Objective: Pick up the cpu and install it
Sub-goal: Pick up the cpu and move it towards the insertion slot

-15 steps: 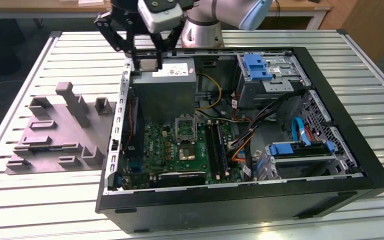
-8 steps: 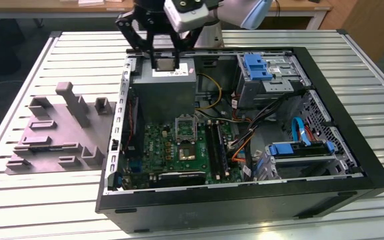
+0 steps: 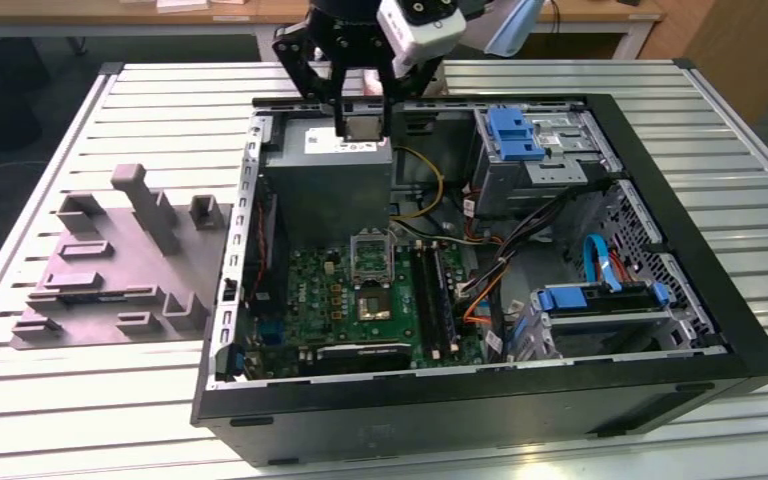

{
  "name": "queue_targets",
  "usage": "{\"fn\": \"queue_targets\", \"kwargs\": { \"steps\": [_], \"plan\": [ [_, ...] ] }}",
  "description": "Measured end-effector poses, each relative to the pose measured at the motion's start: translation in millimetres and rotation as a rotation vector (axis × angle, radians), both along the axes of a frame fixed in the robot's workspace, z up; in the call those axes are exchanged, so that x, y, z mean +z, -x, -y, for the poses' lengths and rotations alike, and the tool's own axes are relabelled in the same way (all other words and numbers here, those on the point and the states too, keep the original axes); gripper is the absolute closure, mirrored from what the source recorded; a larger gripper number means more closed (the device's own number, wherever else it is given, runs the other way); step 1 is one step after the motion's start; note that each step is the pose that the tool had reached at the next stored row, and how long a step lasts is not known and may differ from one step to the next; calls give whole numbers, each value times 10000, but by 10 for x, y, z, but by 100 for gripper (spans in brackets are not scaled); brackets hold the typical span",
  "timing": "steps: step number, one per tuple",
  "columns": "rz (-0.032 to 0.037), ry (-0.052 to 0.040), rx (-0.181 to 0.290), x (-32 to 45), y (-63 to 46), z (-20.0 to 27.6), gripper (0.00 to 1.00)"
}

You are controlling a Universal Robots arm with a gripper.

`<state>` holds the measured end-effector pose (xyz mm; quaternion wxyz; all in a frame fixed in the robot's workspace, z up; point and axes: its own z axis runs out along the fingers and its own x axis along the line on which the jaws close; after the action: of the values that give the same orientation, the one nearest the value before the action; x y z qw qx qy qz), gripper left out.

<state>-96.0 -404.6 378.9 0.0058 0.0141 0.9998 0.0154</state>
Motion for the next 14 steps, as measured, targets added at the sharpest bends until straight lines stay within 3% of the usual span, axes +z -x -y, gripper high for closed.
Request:
{"fn": "queue_targets", "kwargs": {
  "steps": [7,14],
  "plan": [
    [0,14,-1,0,-3,17,53],
    [0,36,-6,-7,-4,177,53]
  ]
}}
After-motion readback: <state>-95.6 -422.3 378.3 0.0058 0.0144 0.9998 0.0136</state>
